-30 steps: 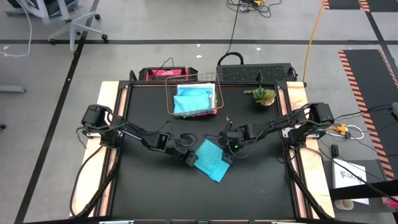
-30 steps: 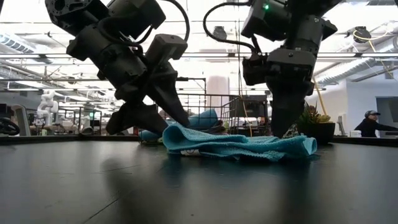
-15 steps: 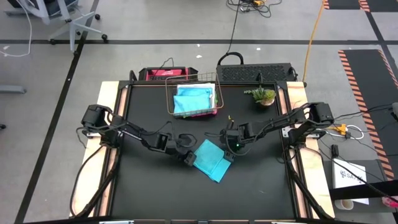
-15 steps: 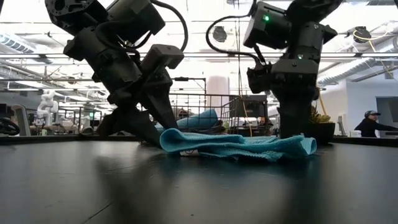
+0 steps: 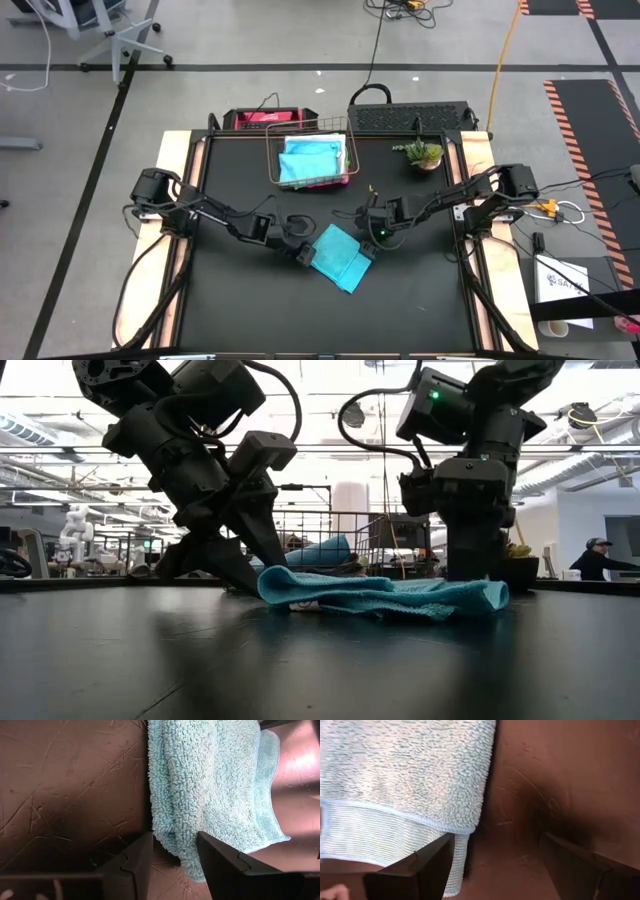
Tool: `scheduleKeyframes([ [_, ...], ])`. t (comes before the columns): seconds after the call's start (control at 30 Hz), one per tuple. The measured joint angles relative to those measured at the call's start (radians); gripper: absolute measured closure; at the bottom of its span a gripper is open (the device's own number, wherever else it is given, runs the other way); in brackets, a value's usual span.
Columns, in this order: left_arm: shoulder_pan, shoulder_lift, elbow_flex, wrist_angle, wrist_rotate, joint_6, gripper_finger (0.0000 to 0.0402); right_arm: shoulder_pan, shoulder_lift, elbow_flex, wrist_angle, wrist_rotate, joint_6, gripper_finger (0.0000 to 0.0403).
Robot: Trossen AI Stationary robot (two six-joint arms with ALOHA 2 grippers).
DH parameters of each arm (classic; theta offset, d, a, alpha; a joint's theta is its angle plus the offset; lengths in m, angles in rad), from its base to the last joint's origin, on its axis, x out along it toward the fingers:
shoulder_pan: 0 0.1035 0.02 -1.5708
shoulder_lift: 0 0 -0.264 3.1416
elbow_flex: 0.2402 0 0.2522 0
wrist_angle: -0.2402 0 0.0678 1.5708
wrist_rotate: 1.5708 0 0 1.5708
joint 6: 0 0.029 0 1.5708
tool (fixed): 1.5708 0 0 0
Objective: Fold microfiber towels
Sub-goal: Stack the folded light blue microfiber cloth on top of the folded light blue microfiber cloth in the wire basket
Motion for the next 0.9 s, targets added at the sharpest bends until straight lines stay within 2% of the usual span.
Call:
scheduleKeyframes([
  [0.1,0.0,0.0,0.0,0.0,0.0,-0.003,0.0245,-0.009,0.0,0.0,0.013,-0.052,0.011,0.0119],
  [0.3,0.0,0.0,0.0,0.001,0.0,-0.003,0.0245,-0.053,-0.005,-0.001,0.042,-0.242,0.034,0.0119],
  [0.5,0.0,0.0,0.0,0.001,0.0,-0.003,0.0245,-0.111,-0.006,-0.001,0.04,-0.309,0.017,0.0119],
  [0.63,0.0,0.0,0.0,0.002,0.0,-0.003,0.0245,-0.133,-0.006,-0.001,0.044,-0.288,0.018,0.0119],
  [0.9,0.0,0.0,0.0,0.002,0.0,-0.003,0.0245,-0.083,0.002,-0.001,0.069,-0.196,0.029,0.0119],
])
